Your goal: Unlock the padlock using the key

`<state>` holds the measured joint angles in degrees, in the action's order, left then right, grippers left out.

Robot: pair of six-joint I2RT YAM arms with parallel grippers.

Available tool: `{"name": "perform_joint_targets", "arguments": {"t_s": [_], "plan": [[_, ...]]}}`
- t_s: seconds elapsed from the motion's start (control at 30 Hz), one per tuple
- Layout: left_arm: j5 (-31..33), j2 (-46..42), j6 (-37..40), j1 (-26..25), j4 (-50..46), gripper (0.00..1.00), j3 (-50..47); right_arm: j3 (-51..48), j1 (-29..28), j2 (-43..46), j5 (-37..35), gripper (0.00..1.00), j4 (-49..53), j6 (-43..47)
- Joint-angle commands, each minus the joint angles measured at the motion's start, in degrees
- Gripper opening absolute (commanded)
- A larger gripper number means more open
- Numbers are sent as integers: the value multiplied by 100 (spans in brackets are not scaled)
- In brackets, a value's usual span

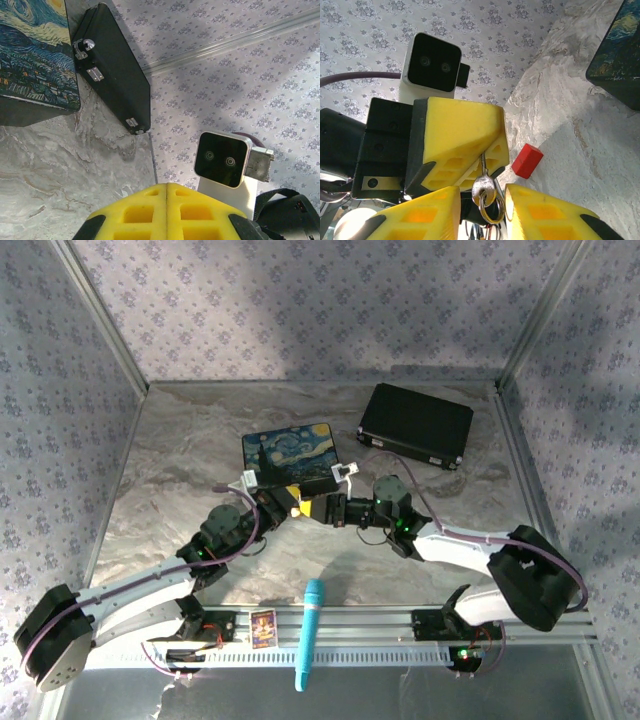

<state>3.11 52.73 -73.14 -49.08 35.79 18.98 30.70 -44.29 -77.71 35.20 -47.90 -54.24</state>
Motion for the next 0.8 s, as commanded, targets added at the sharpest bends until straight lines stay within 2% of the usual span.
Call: {"name": "perform_joint_targets", "arguments": {"t_s": [0.0, 0.47, 0.67, 0.77], "plan": [[106, 17, -33, 13, 72, 0, 33, 127, -1, -49, -13, 29, -262, 23], [84, 51, -42, 15, 57, 0, 35, 128, 39, -246, -79, 18, -548, -86], [73, 81, -68, 19, 80, 0, 18, 9, 112, -250, -85, 1, -720, -164], [103, 72, -16, 12, -75, 0, 37, -21, 140, -228, -81, 0, -734, -174]]}}
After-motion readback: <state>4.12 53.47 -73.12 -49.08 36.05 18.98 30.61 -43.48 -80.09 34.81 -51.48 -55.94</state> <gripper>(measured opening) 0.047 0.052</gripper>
